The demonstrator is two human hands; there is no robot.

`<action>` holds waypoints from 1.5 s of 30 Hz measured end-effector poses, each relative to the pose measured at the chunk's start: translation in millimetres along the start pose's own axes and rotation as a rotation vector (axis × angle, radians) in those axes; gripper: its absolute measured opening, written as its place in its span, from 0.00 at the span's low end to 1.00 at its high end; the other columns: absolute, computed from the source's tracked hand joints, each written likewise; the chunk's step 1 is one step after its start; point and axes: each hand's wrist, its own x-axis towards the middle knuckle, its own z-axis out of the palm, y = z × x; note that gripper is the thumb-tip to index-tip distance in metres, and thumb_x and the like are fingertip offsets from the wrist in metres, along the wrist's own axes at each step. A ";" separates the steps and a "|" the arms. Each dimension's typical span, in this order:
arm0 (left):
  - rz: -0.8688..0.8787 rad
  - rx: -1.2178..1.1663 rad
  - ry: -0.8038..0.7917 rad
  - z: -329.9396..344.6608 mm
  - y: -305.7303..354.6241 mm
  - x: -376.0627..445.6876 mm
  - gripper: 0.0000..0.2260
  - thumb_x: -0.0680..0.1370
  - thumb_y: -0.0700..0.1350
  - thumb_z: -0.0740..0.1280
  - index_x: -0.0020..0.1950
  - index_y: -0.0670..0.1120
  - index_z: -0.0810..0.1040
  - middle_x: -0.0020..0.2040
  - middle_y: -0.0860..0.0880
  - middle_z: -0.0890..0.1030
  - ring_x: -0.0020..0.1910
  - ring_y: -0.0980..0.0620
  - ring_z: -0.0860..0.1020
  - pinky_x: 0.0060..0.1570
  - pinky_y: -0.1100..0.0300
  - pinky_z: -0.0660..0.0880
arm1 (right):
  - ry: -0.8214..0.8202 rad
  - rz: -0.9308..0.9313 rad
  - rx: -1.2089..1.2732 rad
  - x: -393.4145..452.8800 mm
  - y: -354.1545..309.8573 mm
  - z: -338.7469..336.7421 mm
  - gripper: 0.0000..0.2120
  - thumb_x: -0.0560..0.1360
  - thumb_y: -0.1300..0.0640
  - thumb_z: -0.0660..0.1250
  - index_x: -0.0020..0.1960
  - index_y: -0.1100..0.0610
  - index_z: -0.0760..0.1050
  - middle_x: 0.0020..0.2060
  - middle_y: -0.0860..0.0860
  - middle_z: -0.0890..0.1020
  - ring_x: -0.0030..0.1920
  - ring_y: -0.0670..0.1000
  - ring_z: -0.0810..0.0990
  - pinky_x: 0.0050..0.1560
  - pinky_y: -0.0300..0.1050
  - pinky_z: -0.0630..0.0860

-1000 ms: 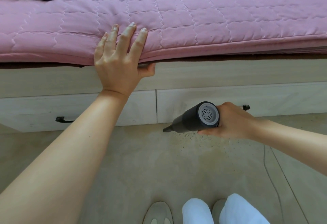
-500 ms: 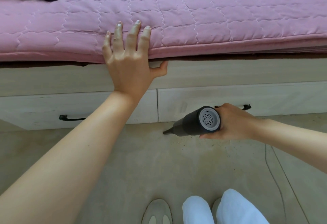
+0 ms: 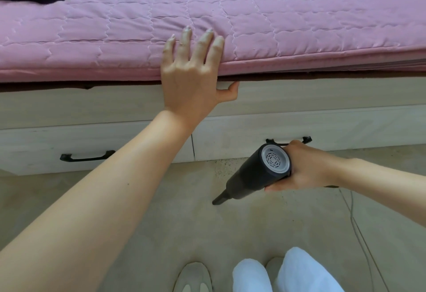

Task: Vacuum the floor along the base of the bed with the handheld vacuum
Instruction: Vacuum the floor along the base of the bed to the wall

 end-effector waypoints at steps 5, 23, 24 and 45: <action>0.046 0.027 0.066 7.7 3.8 -2.8 0.29 0.70 0.63 0.68 0.63 0.45 0.82 0.63 0.47 0.82 0.62 0.38 0.80 0.62 0.41 0.75 | 0.044 0.028 -0.001 -3.7 5.6 2.9 0.13 0.64 0.40 0.73 0.42 0.35 0.70 0.39 0.37 0.81 0.43 0.39 0.79 0.44 0.37 0.75; -0.002 0.042 0.157 13.9 6.4 -11.7 0.24 0.74 0.63 0.66 0.62 0.49 0.83 0.62 0.50 0.82 0.62 0.42 0.80 0.61 0.47 0.76 | 0.079 0.006 -0.024 -13.6 17.7 -2.7 0.15 0.64 0.42 0.75 0.40 0.33 0.68 0.36 0.26 0.76 0.42 0.31 0.76 0.40 0.27 0.71; -0.001 0.041 0.160 14.1 6.5 -11.8 0.24 0.74 0.63 0.67 0.62 0.49 0.83 0.62 0.50 0.82 0.62 0.42 0.81 0.61 0.47 0.76 | 0.082 0.009 -0.029 -13.3 16.7 -2.6 0.15 0.64 0.42 0.75 0.39 0.33 0.68 0.34 0.25 0.75 0.41 0.30 0.75 0.40 0.26 0.70; -0.003 0.033 0.184 16.6 6.5 -12.0 0.24 0.73 0.62 0.67 0.62 0.49 0.83 0.62 0.50 0.83 0.61 0.42 0.81 0.61 0.47 0.76 | 0.069 0.011 -0.096 -15.6 32.0 -8.3 0.17 0.64 0.35 0.68 0.48 0.43 0.75 0.38 0.38 0.81 0.41 0.41 0.80 0.41 0.44 0.77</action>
